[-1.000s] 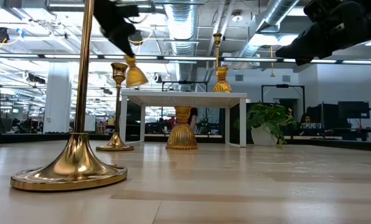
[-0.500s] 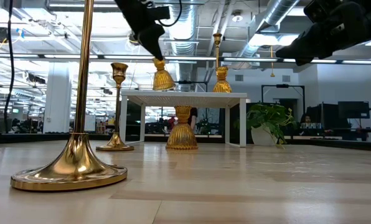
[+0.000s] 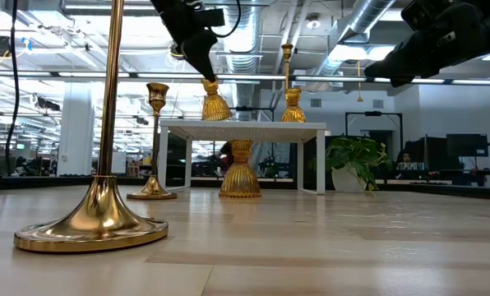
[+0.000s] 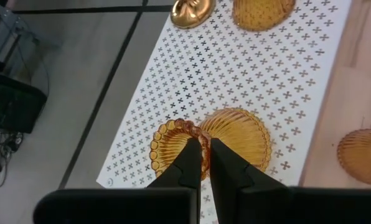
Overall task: Pick & Place candle stick holders
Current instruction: Put the top gold vase on the shelf
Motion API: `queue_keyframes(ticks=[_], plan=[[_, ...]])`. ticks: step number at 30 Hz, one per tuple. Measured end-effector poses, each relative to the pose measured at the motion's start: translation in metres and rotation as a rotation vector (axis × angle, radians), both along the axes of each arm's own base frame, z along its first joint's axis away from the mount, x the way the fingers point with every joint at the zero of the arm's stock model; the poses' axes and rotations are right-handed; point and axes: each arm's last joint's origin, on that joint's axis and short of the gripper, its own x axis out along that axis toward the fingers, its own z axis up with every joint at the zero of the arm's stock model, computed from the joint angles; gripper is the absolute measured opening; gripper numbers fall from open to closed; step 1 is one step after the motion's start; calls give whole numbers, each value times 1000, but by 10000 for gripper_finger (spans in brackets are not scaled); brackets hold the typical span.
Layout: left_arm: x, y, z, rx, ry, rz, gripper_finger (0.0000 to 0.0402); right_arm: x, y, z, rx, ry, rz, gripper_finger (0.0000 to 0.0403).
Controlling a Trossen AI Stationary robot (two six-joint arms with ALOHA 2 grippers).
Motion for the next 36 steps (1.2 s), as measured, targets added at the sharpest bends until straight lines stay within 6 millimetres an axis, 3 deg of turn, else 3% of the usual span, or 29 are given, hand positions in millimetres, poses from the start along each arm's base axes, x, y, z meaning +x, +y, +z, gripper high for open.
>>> queue_keyframes(ticks=[30, 36], plan=[[1, -1, -1, -54, -22, -37, 16, 0, 0, 0, 1, 0, 0, 0], [1, -2, -1, -61, -29, -31, 37, 0, 0, 0, 1, -1, 0, 0]])
